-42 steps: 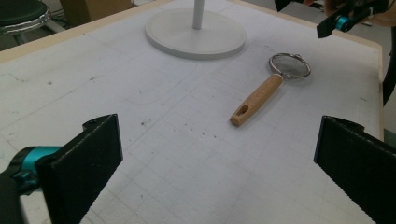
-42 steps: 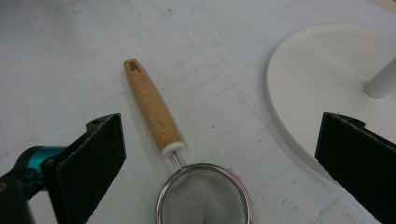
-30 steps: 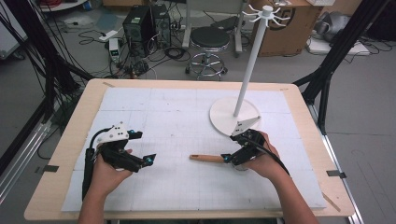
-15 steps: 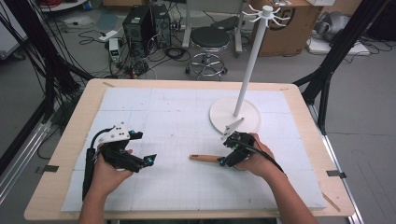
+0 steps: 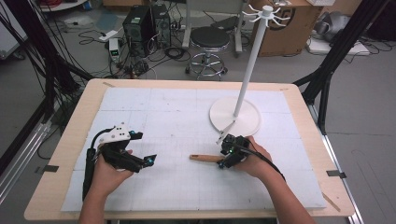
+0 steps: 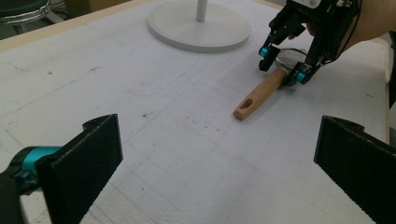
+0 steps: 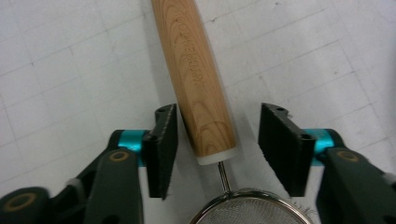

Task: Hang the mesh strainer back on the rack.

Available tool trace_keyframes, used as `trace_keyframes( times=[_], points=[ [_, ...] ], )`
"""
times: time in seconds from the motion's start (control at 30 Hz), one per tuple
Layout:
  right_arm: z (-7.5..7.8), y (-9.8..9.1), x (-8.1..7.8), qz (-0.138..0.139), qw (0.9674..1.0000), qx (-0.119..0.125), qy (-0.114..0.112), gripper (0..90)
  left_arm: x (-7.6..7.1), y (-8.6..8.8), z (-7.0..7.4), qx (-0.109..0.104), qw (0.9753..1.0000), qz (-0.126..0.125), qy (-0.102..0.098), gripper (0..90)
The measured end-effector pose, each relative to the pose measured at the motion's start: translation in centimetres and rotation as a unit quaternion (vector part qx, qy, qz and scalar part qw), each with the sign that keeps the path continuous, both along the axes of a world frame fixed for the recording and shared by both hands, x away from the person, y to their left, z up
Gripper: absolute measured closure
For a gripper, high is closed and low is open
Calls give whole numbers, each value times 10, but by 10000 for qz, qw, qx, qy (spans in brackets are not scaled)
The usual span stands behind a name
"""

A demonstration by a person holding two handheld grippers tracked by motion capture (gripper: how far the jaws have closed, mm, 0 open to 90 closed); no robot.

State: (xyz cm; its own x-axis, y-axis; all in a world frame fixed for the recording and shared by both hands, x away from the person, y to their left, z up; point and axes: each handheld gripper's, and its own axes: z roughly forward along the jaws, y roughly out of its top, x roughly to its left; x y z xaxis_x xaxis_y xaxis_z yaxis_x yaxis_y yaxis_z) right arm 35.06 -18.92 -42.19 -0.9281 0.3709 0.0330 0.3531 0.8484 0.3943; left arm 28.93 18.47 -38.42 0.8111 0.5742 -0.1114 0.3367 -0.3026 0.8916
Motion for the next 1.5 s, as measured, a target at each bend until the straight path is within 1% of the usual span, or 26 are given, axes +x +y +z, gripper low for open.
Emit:
trace_keyframes(
  times=[0.07,0.1,0.13,0.17,0.2,0.33,0.4,0.47,0.5,0.57,0.6,0.63,0.67,0.7,0.77,0.8,0.9,0.93,0.97,1.07,1.1,1.2,1.3,1.4,1.43,1.5],
  points=[
    [0,2,-1,-3,10000,-21,45,558,0,0,0,6,10000,2,-2,16],
    [0,2,-2,0,10000,-73,7,590,0,-1,0,-6,10000,14,-3,16],
    [1,3,-3,18,9999,-98,32,624,0,-1,0,18,10000,13,-2,16],
    [1,5,-4,-11,9999,-138,44,626,-1,-1,0,25,10000,15,-2,16],
    [1,5,-4,20,9998,-198,-27,628,-1,-1,0,22,10000,18,-2,16],
    [1,6,-6,8,9998,-207,-43,663,-1,-2,0,22,10000,-16,-3,16],
    [2,6,-6,17,9997,-223,-15,671,-1,-2,0,29,10000,-23,-4,16],
    [2,6,-7,25,9998,-220,-2,675,-2,-1,0,21,10000,3,-3,16],
    [2,6,-7,-26,9998,-213,38,679,-2,-1,0,23,10000,5,-3,16],
    [2,6,-8,-44,9998,-180,109,680,-2,-1,0,27,10000,15,-6,17],
    [2,6,-8,-29,9998,-187,77,680,-2,-1,0,29,10000,9,-7,16],
    [3,6,-8,-16,9997,-231,70,672,-2,-1,0,25,10000,11,-4,17],
    [2,6,-9,10,9998,-216,44,656,-2,-1,0,29,10000,12,-5,16],
    [3,7,-10,-3,9998,-210,55,610,-2,-1,-1,34,10000,16,-3,16],
    [3,7,-10,2,9999,-139,23,592,-1,-1,-1,38,10000,0,7,16],
    [3,7,-10,0,9999,-135,27,593,-2,-1,-1,48,10000,5,5,16],
    [1,7,-8,68,9997,-222,-12,601,-2,-2,-1,36,10000,10,12,17],
    [1,8,-8,88,9998,-183,25,601,-2,-2,-2,40,10000,15,13,16],
    [1,8,-8,113,9998,-185,14,603,-2,-2,-2,36,10000,9,15,17],
    [0,7,-8,71,9998,-181,20,617,-2,-2,-2,42,10000,3,19,16],
    [1,7,-9,66,9998,-202,-4,624,-1,-2,-2,73,10000,-14,8,16],
    [1,7,-9,23,9998,-221,0,679,-2,-3,-2,55,10000,1,16,16],
    [1,7,-10,31,9997,-228,-23,683,-2,-3,-2,74,10000,-16,9,16],
    [2,7,-10,25,9997,-231,-34,686,-2,-2,-2,41,10000,4,17,16],
    [2,8,-11,0,9998,-215,-55,686,-2,-2,-2,38,10000,2,13,16],
    [4,7,-12,13,9994,-271,-235,687,-2,-1,-2,46,10000,19,17,16]
  ],
)
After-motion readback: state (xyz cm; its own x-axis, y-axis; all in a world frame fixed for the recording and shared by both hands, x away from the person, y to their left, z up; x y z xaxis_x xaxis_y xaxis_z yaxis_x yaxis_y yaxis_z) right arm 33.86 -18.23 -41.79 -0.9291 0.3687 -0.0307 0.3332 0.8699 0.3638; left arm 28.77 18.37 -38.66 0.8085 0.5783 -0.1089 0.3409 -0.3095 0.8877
